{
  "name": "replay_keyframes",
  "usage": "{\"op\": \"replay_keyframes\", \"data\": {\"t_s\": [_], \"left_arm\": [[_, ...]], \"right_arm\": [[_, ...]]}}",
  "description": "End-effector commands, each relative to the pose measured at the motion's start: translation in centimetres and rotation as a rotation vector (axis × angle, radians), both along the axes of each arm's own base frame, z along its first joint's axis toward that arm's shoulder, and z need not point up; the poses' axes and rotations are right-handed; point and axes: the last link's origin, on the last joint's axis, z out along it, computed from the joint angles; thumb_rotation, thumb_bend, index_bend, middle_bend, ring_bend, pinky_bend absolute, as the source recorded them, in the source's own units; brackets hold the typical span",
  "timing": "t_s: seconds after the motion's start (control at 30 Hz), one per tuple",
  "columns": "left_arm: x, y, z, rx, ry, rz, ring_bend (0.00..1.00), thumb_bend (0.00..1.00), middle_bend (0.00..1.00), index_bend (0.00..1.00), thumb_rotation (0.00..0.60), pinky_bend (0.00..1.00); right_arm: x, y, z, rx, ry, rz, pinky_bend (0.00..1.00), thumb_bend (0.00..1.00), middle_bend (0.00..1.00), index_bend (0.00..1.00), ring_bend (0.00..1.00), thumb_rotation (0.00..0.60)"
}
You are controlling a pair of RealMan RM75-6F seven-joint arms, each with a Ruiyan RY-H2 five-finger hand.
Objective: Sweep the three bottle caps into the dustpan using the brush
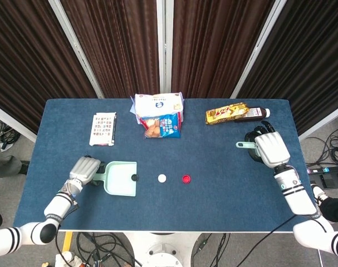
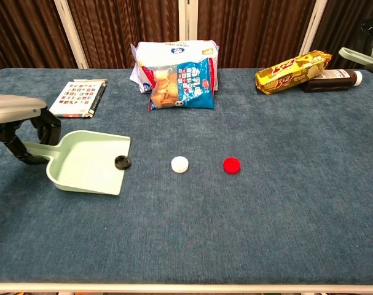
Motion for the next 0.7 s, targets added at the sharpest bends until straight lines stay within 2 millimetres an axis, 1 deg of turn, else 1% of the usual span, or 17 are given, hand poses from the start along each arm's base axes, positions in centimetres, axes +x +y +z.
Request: {"op": "replay_keyframes", "data": {"t_s": [0.03, 0.17, 0.23, 0.3, 0.33, 0.47, 0.5, 0.6, 0.7], "left_arm": [[1.0, 0.2, -0.4, -0.005, -0.012, -0.007, 0.38, 0.35, 0.54, 0.58, 0.600, 0.25], [1.5, 0.4, -0.6, -0.011, -0.010, -0.012, 0.38, 0.35, 0.54, 0.58, 0.600, 0.25], [1.5, 0.3, -0.7, -0.014, -0.008, -0.010, 0.38, 0.35, 0.54, 0.58, 0.600, 0.25], [1.5, 0.3, -0.8, -0.015, -0.008, -0.006, 0.38, 0.35, 0.54, 0.58, 0.600, 0.25], [1.5, 0.3, -0.8, -0.016, -0.007, -0.006, 0.38, 0.35, 0.54, 0.58, 0.600, 0.25], [1.5, 0.2, -0.9, -0.018, -0.009, -0.002, 0.38, 0.35, 0.54, 0.58, 0.600, 0.25], [1.5, 0.2, -0.9, -0.017, -0.011, -0.003, 0.38, 0.35, 0.54, 0.58, 0.600, 0.25], [1.6, 0.2, -0.9, -0.017, -0.016, 0.001, 0.38, 0.35, 0.54, 0.58, 0.600, 0.25], [1.7, 0.3, -1.0, -0.019, -0.019, 0.002, 0.38, 0.35, 0.54, 0.58, 0.600, 0.25]], "right_arm": [[-0.1, 0.2, -0.1, 0.004, -0.005, 0.000, 0.15, 0.55, 0.61, 0.67, 0.26, 0.600], [0.0, 0.6, -0.4, 0.026, -0.029, 0.001, 0.14, 0.55, 0.61, 0.67, 0.26, 0.600], [0.2, 1.0, -1.0, 0.060, -0.072, -0.003, 0.14, 0.56, 0.61, 0.67, 0.27, 0.600], [0.7, 1.6, -2.2, 0.107, -0.137, -0.002, 0.14, 0.57, 0.62, 0.68, 0.28, 0.600], [0.9, 1.8, -2.9, 0.131, -0.167, -0.001, 0.14, 0.58, 0.62, 0.69, 0.28, 0.600], [2.1, 2.8, -6.7, 0.240, -0.268, 0.013, 0.14, 0.58, 0.62, 0.69, 0.28, 0.600], [2.6, 3.0, -8.0, 0.265, -0.295, 0.022, 0.14, 0.58, 0.62, 0.69, 0.28, 0.600], [4.0, 3.2, -10.7, 0.308, -0.370, 0.045, 0.14, 0.59, 0.62, 0.69, 0.28, 0.600], [5.6, 3.1, -12.6, 0.316, -0.434, 0.073, 0.14, 0.60, 0.62, 0.70, 0.28, 0.600]]}}
